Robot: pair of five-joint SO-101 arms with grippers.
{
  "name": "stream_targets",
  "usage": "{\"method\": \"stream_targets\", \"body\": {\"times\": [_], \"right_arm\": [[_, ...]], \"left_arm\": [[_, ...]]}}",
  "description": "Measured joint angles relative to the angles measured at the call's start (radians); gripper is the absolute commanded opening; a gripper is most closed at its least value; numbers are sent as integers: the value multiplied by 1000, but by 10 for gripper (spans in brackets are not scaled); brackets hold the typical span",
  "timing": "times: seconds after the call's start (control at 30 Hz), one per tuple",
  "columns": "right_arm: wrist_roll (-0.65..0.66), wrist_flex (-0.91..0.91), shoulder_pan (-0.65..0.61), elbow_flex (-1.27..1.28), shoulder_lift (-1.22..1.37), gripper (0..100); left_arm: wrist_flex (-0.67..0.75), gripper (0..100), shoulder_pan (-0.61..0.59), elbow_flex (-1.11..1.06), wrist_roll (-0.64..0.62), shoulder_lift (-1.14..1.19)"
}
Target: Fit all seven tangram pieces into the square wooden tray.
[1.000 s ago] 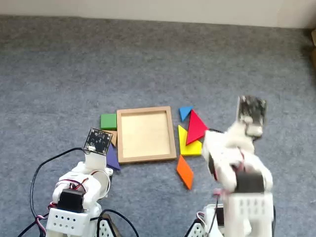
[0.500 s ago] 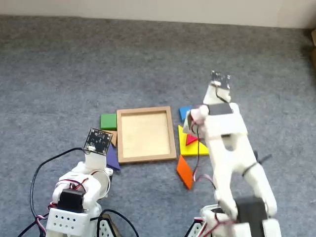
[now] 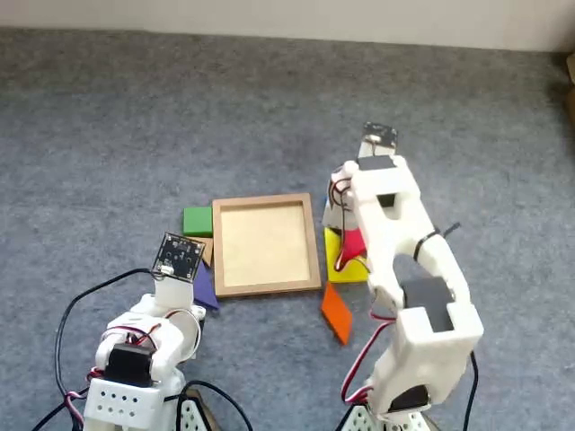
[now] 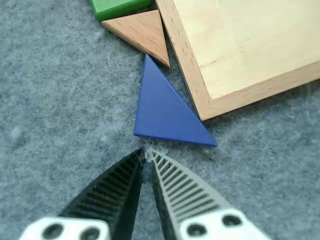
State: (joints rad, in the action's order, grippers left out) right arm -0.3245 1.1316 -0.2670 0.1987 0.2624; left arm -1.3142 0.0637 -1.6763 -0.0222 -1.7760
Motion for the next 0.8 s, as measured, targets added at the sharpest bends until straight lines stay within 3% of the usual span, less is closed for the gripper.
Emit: {"method": "stream_targets", "body": {"times": [0.6, 0.8], "right_arm": [[0, -2, 0, -38, 89, 331], [84, -3, 2, -38, 89, 331]], "left_arm": [[0, 10, 0, 0, 0, 0], [0, 10, 0, 0, 0, 0]]}}
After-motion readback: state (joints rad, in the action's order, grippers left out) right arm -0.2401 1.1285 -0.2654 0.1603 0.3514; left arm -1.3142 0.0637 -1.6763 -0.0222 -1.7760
